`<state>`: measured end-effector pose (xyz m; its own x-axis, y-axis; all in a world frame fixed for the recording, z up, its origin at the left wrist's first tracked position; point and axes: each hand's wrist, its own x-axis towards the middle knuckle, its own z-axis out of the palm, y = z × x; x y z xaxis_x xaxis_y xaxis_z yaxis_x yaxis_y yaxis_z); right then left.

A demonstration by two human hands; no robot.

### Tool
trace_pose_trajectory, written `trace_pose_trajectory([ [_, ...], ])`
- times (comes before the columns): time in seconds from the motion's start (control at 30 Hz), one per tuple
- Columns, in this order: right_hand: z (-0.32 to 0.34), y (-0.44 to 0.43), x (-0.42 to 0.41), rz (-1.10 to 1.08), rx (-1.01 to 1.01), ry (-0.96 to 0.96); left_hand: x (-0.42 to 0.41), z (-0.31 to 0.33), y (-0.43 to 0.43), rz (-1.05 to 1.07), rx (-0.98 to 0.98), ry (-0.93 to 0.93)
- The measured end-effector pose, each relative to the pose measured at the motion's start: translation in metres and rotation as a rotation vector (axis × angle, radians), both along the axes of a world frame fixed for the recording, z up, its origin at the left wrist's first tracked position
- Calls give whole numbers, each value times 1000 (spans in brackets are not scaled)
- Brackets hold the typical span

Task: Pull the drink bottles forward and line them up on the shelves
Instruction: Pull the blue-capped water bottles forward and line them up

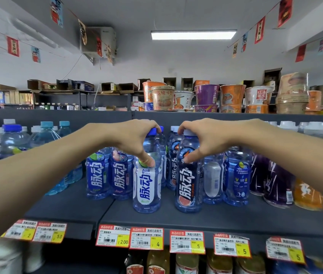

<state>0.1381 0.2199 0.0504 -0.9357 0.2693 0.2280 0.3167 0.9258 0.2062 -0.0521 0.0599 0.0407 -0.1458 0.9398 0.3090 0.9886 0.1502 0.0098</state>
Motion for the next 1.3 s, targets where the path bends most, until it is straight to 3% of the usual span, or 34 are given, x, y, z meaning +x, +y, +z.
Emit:
trace_pose_trajectory([
  [0.2, -23, 1, -8, 29, 32, 86, 4, -15, 4, -21, -14, 88],
  [0.77, -16, 13, 58, 19, 30, 87, -18, -12, -47, -37, 26, 68],
  [1.0, -14, 3, 61, -1, 209, 52, -14, -9, -54, 17, -21, 168],
  [1.2, -15, -17, 20, 21, 555, 96, 5, 3, -35, -34, 49, 263],
  [1.3, -11, -20, -9, -14, 520, 51, 13, 11, -8, -42, 44, 393],
])
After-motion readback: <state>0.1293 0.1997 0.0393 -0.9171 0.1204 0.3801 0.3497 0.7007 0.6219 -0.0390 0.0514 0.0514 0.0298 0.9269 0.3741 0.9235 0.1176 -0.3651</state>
